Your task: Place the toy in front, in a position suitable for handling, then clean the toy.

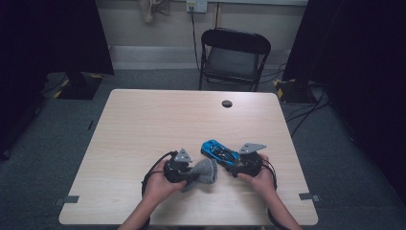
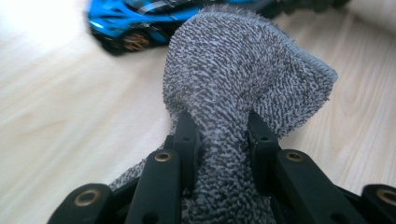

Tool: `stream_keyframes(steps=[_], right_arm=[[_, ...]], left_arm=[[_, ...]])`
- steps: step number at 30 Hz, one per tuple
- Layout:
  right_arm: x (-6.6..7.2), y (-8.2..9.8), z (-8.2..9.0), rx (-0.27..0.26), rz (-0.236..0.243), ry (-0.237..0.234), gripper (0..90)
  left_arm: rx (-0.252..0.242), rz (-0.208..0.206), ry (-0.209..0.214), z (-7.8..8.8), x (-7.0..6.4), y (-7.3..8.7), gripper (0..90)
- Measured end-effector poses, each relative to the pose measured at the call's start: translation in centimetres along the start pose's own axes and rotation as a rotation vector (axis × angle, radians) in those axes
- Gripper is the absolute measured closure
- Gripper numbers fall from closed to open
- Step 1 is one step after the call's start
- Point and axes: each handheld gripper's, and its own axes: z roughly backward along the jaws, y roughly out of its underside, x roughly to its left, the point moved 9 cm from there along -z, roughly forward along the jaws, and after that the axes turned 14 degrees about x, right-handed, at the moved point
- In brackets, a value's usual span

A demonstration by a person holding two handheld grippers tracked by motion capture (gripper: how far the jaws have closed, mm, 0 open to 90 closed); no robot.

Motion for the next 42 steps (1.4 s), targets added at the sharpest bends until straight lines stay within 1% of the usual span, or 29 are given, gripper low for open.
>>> stream_keyframes(steps=[5,6,7,11,14,17,20,22,24,25,29,32,34,35,36,37,39,42], right_arm=[[0.0,0.0,0.0,0.000,0.000,0.000,23.4],[0.0,0.0,0.0,0.000,0.000,0.000,23.4],[0.0,0.0,0.0,0.000,0.000,0.000,23.4],[0.0,0.0,0.0,-0.001,0.002,-0.002,23.4],[0.0,0.0,0.0,0.000,0.004,-0.002,23.4],[0.0,0.0,0.0,-0.001,0.003,-0.002,23.4],[0.0,0.0,0.0,0.000,0.004,-0.002,23.4],[0.0,0.0,0.0,-0.001,0.004,-0.002,23.4],[0.0,0.0,0.0,0.000,0.004,-0.002,23.4],[0.0,0.0,0.0,-0.001,0.003,-0.002,23.4],[-0.1,-0.1,0.0,-0.002,0.006,-0.003,23.4],[-0.1,-0.1,0.0,-0.002,0.006,-0.003,23.4],[-0.1,-0.1,0.0,-0.002,0.006,-0.003,23.4],[-0.1,-0.1,0.0,-0.002,0.007,-0.003,23.4],[-0.1,-0.1,0.0,-0.001,0.007,-0.004,23.4],[-0.1,-0.1,0.0,-0.002,0.006,-0.003,23.4],[-0.1,-0.1,0.0,-0.002,0.006,-0.003,23.4],[-0.1,-0.1,0.0,-0.002,0.006,-0.003,23.4]], left_arm=[[-0.044,0.022,-0.005,1.3,0.9,-0.6,70.9],[-0.050,0.021,-0.002,1.4,1.0,-0.8,70.9],[-0.055,0.018,-0.008,1.5,1.1,-1.0,70.9],[-0.051,0.017,-0.004,1.5,1.4,-1.6,70.9],[-0.054,0.033,-0.006,1.2,1.6,-2.3,70.9],[-0.070,0.035,-0.012,1.1,1.8,-3.1,70.9],[-0.089,0.043,0.008,1.0,1.8,-4.1,70.9],[-0.096,0.035,0.001,0.9,1.8,-4.8,70.9],[-0.098,0.033,0.002,0.7,1.7,-5.5,70.9],[-0.101,0.029,-0.006,0.5,1.7,-5.8,70.8],[-0.101,0.014,-0.005,-0.2,1.3,-7.2,70.8],[-0.097,0.020,-0.001,-1.1,1.1,-7.9,70.8],[-0.096,0.022,0.013,-1.9,0.8,-8.5,70.8],[-0.092,0.018,0.012,-2.2,0.7,-8.6,70.8],[-0.085,0.011,0.012,-2.5,0.5,-8.8,70.8],[-0.078,0.003,0.022,-2.9,0.2,-9.1,70.8],[-0.064,-0.020,0.023,-3.7,-0.3,-9.7,70.8],[-0.084,-0.013,0.044,-4.3,-0.9,-10.6,70.6]])
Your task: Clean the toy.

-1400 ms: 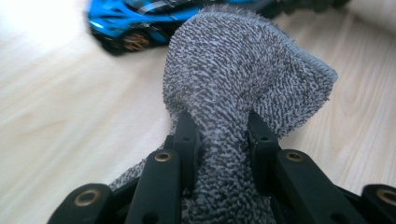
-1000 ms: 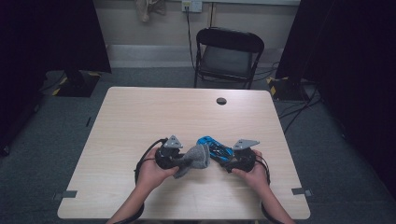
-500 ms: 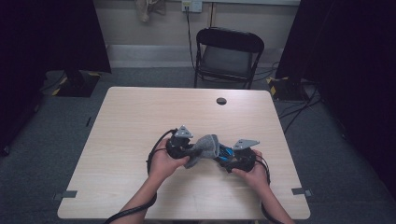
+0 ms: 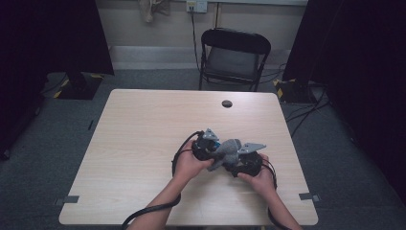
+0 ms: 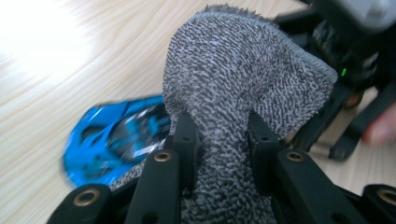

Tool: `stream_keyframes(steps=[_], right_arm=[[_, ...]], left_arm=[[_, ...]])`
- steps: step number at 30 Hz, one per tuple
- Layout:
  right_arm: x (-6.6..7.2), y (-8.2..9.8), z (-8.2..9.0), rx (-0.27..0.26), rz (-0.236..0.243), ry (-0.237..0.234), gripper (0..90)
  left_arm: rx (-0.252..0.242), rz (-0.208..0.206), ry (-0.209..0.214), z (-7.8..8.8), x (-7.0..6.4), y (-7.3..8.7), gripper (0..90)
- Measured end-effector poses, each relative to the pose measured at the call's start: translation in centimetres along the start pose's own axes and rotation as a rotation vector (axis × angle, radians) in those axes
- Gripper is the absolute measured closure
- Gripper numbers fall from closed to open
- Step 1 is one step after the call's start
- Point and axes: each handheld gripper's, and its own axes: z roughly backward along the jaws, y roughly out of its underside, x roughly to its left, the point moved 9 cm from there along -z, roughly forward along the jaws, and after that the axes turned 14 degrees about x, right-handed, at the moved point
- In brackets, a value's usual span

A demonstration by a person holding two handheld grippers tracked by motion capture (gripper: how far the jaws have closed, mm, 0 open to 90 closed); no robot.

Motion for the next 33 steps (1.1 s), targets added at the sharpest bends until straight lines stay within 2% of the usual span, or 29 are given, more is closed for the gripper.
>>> stream_keyframes(steps=[4,7,9,13,20,24,29,33], right_arm=[[0.0,0.0,0.0,0.000,0.000,0.000,23.4],[0.0,0.0,0.0,0.000,0.000,0.000,23.4],[0.0,0.0,0.0,0.000,0.000,0.000,23.4],[0.0,0.0,0.0,0.000,0.000,0.000,23.4],[0.0,0.0,0.0,0.000,0.000,0.000,23.5],[0.0,0.0,0.0,0.000,0.004,-0.003,23.6],[0.0,0.0,0.0,-0.001,0.004,-0.002,23.6],[0.0,0.0,0.0,-0.001,0.004,-0.002,23.6]], left_arm=[[0.022,-0.028,-0.003,-1.5,-0.8,-0.6,70.6],[0.026,-0.031,0.000,-2.4,-1.3,-0.6,70.5],[0.037,-0.055,-0.028,-2.9,-1.4,-0.5,70.2],[0.034,-0.073,-0.051,-3.0,-1.5,-0.4,70.2],[0.039,-0.061,-0.078,-2.8,-1.2,-0.4,70.2],[0.038,-0.036,-0.098,-2.4,-0.3,-0.4,70.0],[0.049,-0.033,-0.127,-2.0,0.5,-0.4,70.0],[0.047,-0.008,-0.131,-1.8,1.1,-0.5,69.8]])
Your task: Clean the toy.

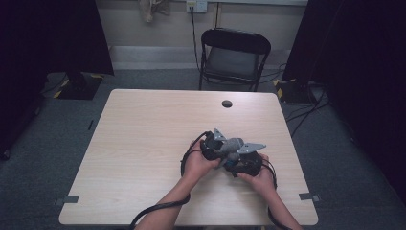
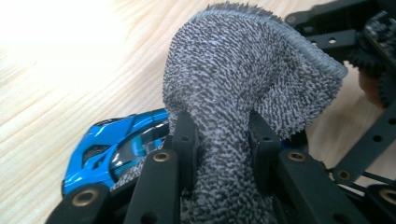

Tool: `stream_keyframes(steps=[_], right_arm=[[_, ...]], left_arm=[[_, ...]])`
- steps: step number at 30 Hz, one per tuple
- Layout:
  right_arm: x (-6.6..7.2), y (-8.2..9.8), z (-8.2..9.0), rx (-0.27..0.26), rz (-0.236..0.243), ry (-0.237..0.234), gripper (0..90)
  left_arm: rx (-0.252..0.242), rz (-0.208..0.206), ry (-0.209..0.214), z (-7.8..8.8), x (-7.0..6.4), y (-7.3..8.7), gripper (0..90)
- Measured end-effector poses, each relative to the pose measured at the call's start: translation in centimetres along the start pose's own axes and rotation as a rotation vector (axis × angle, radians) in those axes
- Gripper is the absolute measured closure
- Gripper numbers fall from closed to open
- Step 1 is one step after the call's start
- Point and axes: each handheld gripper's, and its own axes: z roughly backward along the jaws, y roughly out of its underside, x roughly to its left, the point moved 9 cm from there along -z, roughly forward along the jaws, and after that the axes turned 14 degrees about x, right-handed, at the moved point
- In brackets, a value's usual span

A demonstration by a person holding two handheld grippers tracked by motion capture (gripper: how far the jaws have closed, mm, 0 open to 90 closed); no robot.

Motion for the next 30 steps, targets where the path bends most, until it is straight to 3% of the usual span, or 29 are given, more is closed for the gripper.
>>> stream_keyframes(steps=[9,24,30], right_arm=[[0.0,0.0,0.0,0.001,0.000,0.000,23.6],[0.0,0.0,0.0,0.001,0.000,-0.001,23.6],[0.0,0.0,0.0,0.001,0.000,0.000,23.6]], left_arm=[[-0.008,0.048,-0.010,0.0,1.5,0.0,69.3],[-0.005,0.089,-0.019,-0.2,2.8,-0.1,68.9],[-0.010,0.122,-0.041,-0.2,4.1,0.2,68.9]])
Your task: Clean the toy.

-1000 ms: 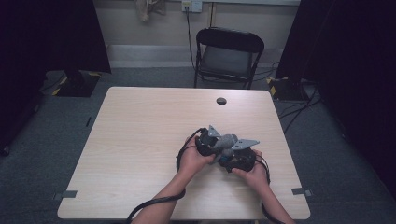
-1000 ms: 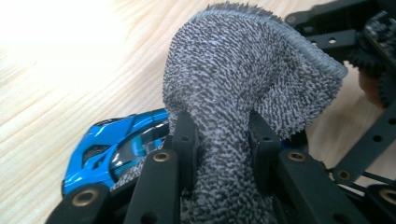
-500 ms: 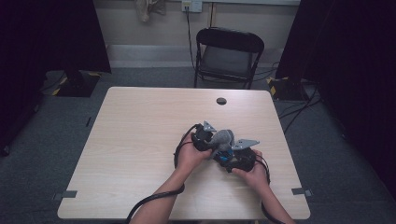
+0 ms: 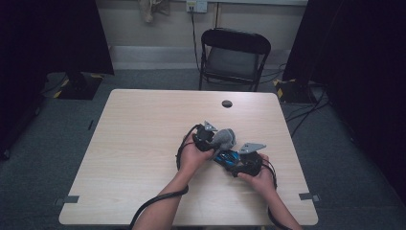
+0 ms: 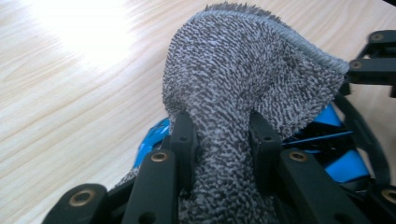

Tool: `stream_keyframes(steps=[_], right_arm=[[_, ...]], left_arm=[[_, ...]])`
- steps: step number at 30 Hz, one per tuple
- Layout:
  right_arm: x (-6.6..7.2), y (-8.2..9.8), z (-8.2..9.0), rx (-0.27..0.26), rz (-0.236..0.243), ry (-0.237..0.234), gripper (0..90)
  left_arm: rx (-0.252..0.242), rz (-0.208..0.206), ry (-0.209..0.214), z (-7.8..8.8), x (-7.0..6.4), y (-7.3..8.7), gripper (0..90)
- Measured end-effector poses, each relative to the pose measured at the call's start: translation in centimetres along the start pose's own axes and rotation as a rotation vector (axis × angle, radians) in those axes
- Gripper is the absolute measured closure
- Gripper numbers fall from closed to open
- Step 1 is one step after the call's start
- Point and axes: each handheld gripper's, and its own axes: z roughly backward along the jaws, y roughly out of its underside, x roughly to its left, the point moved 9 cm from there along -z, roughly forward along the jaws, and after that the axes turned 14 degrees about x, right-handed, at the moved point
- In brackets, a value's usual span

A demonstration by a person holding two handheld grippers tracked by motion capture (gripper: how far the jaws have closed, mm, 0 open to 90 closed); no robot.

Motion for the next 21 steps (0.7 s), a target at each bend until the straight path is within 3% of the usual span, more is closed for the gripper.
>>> stream_keyframes(steps=[2,4,14,21], right_arm=[[0.0,0.0,0.0,0.000,0.000,0.000,23.6],[0.0,0.0,0.0,0.000,-0.001,0.000,23.6],[0.0,0.0,0.0,0.000,-0.001,0.000,23.6],[0.0,0.0,0.0,0.000,-0.001,0.000,23.6]], left_arm=[[0.017,0.004,-0.026,-0.1,0.7,0.4,68.9],[0.003,0.033,-0.007,-0.2,1.0,0.5,69.0],[0.001,0.067,-0.034,-0.2,2.8,1.3,68.9],[-0.003,0.094,-0.025,-0.2,3.4,1.5,69.0]])
